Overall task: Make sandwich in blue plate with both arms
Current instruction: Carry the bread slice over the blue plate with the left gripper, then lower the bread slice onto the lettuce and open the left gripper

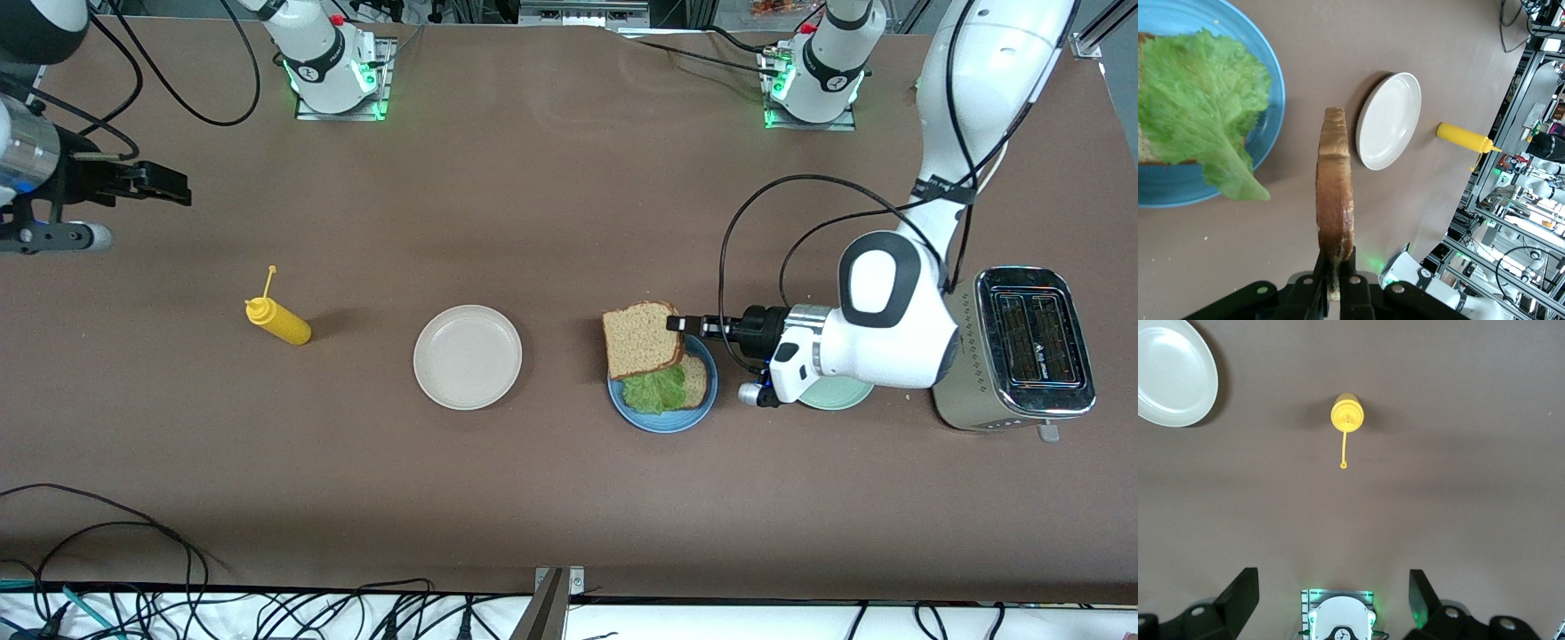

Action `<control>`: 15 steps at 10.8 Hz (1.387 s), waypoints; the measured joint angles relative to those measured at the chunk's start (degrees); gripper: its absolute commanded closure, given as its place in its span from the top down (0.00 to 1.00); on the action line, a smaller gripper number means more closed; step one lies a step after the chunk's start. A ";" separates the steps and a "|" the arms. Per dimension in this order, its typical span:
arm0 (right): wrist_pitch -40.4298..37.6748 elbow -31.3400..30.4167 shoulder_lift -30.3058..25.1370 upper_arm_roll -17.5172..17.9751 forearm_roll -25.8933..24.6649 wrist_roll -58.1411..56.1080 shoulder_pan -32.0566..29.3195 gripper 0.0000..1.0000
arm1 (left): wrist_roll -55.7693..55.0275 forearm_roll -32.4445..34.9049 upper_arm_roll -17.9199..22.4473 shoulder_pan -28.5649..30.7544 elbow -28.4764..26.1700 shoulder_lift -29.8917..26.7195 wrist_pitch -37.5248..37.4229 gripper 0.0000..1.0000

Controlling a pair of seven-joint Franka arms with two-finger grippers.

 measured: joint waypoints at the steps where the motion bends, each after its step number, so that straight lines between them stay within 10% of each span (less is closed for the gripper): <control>1: 0.03 0.00 0.49 0.01 0.00 0.00 0.66 1.00 | 0.30 -0.02 0.00 -0.23 0.02 1.22 1.17 0.00; 13: 1.94 -0.64 0.47 0.00 0.00 0.00 1.09 1.00 | 14.90 -0.04 3.14 -0.08 0.30 7.42 3.15 0.00; 15: 1.99 -0.67 0.46 0.01 0.00 0.00 1.11 1.00 | 17.57 -0.04 3.17 -0.02 0.31 8.17 4.83 0.25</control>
